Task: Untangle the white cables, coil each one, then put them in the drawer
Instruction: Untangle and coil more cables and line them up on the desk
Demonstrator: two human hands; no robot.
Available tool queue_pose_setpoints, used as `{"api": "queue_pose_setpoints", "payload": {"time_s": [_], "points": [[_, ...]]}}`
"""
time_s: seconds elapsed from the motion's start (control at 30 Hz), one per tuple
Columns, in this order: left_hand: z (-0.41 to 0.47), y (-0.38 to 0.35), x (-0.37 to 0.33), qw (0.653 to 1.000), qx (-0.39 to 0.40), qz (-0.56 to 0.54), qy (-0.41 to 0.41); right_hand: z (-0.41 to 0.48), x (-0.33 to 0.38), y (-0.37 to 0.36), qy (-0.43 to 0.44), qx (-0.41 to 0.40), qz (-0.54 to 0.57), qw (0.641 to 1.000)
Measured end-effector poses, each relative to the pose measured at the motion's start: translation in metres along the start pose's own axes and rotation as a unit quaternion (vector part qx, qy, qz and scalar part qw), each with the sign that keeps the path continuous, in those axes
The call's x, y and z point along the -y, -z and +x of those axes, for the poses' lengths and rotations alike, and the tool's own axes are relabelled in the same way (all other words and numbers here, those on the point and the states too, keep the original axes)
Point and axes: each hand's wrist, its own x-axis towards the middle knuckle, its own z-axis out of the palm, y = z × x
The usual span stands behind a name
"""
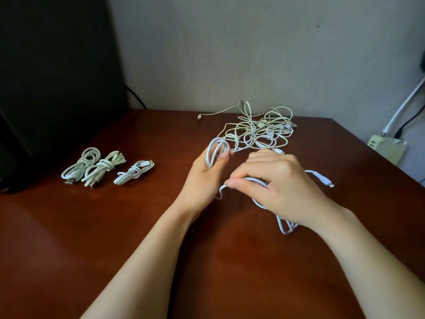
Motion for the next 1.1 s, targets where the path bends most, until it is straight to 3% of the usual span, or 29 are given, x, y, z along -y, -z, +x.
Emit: {"api": "queue_pose_setpoints", "payload": {"time_s": [0.17,0.4,0.47,0.6,0.73,0.9,1.1], "points": [[-0.004,-0.007,0.001,0.995,0.101,-0.006,0.002,0.000,-0.002,0.003,-0.029,-0.074,0.010,0.997],[-0.008,-0.014,-0.010,0.975,0.150,-0.079,0.144,-0.003,-0.013,0.007,-0.129,-0.143,-0.021,0.981],[-0.007,-0.014,-0.008,0.964,0.197,-0.114,0.134,-0.005,-0.017,0.007,-0.150,-0.144,-0.035,0.978],[-0.011,-0.011,-0.006,0.955,0.278,-0.062,0.081,-0.008,-0.021,0.005,-0.176,-0.134,-0.077,0.972],[-0.011,-0.011,-0.007,0.954,0.256,-0.109,0.112,-0.007,-0.023,0.006,-0.177,-0.130,-0.096,0.971],[-0.006,-0.009,-0.008,0.937,0.194,-0.238,0.165,-0.008,-0.029,0.010,-0.228,-0.152,0.010,0.962],[0.000,-0.005,-0.009,0.934,0.085,-0.307,0.160,-0.016,-0.038,0.002,-0.270,0.027,0.041,0.962]]}}
